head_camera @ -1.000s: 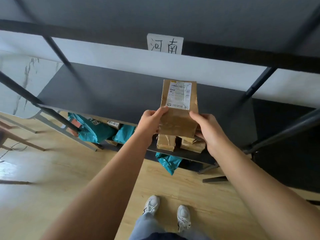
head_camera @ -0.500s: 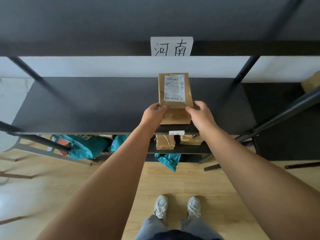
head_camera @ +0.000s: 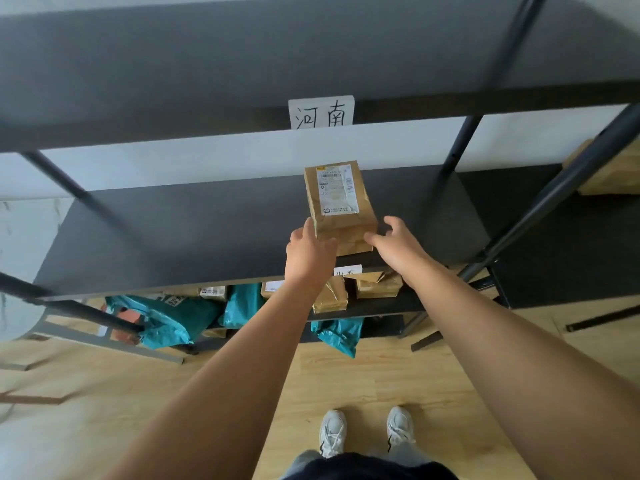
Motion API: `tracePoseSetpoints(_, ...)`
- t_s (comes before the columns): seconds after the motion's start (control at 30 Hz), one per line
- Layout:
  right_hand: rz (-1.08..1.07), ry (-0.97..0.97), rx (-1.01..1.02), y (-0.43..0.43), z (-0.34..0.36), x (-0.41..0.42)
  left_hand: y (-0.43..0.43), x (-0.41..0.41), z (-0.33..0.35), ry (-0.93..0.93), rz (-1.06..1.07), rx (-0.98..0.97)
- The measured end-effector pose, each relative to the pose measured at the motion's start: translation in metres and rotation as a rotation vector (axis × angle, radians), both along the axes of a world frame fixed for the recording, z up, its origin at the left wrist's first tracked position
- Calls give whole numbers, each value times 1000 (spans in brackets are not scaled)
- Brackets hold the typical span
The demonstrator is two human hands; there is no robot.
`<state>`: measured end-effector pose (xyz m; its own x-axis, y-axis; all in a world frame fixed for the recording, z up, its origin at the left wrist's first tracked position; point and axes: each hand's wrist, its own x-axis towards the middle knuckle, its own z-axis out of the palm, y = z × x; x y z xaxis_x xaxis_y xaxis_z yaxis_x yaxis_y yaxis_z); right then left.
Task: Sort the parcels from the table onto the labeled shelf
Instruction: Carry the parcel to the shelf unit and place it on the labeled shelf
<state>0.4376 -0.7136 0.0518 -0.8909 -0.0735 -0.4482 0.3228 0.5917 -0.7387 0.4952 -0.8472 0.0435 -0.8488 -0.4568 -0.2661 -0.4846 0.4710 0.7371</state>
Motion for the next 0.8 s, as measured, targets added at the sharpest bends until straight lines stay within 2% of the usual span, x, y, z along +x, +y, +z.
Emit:
tracePoseSetpoints(0.1,-45,29,-4,15,2,6,14,4,11,60,-108,-146)
tracePoseSetpoints(0.23,-104,71,-2,50,3,17,50,4,22,88,-303,-204)
tracePoseSetpoints(0.6,-225,144,96,207,18,32,186,-18,31,57,-688,-203)
tracePoseSetpoints(0.8,-285,129,126,318,30,24,287,-41,34,6,-726,-164)
